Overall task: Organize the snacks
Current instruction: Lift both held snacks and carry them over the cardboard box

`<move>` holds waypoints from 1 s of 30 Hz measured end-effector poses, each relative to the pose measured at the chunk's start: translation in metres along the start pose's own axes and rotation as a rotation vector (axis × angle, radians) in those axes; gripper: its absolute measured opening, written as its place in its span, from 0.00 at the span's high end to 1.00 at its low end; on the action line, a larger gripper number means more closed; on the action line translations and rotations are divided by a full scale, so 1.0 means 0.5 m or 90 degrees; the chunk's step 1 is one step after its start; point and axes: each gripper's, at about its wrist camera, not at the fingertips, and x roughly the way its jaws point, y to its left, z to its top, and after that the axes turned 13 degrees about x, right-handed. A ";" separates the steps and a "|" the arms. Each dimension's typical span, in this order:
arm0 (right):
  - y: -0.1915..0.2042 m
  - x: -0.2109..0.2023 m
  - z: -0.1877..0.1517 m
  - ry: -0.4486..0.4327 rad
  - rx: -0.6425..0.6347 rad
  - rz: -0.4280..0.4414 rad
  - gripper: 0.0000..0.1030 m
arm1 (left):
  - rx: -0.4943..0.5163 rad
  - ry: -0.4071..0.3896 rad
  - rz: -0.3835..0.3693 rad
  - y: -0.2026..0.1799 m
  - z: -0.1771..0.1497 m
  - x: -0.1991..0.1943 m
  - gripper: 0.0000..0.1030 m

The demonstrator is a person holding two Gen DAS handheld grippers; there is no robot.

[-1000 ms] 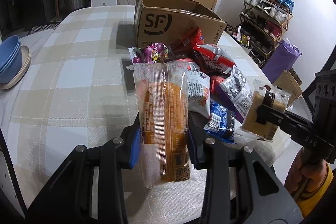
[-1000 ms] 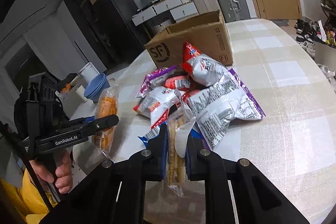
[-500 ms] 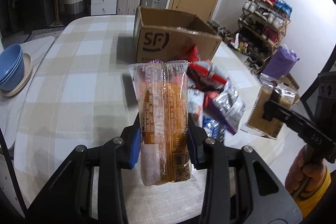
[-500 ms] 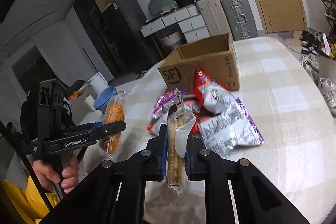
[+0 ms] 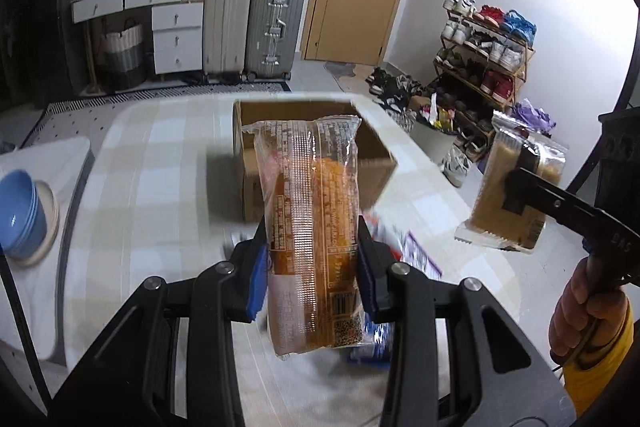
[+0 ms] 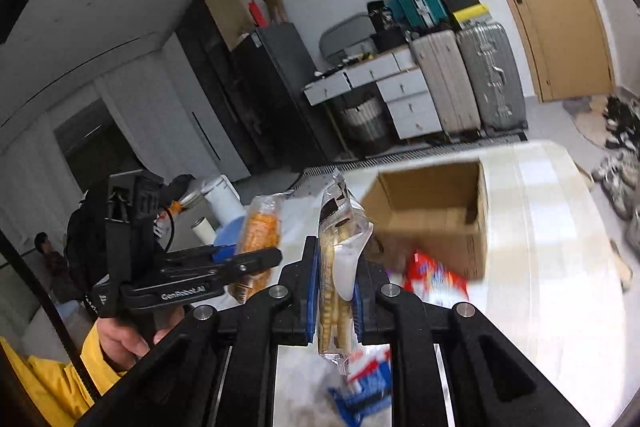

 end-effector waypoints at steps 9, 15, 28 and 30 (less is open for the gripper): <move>0.020 0.094 0.134 0.002 -0.037 -0.003 0.87 | 0.006 0.006 0.011 0.051 0.145 0.073 0.67; -0.014 0.186 0.191 0.020 -0.046 -0.019 0.87 | 0.015 0.024 0.021 0.071 0.219 0.157 0.67; -0.137 0.337 0.240 0.061 -0.008 -0.052 0.87 | 0.026 0.089 0.021 0.123 0.332 0.408 0.67; -0.147 0.353 0.240 0.067 -0.010 -0.060 0.87 | 0.034 0.104 0.017 0.122 0.337 0.444 0.67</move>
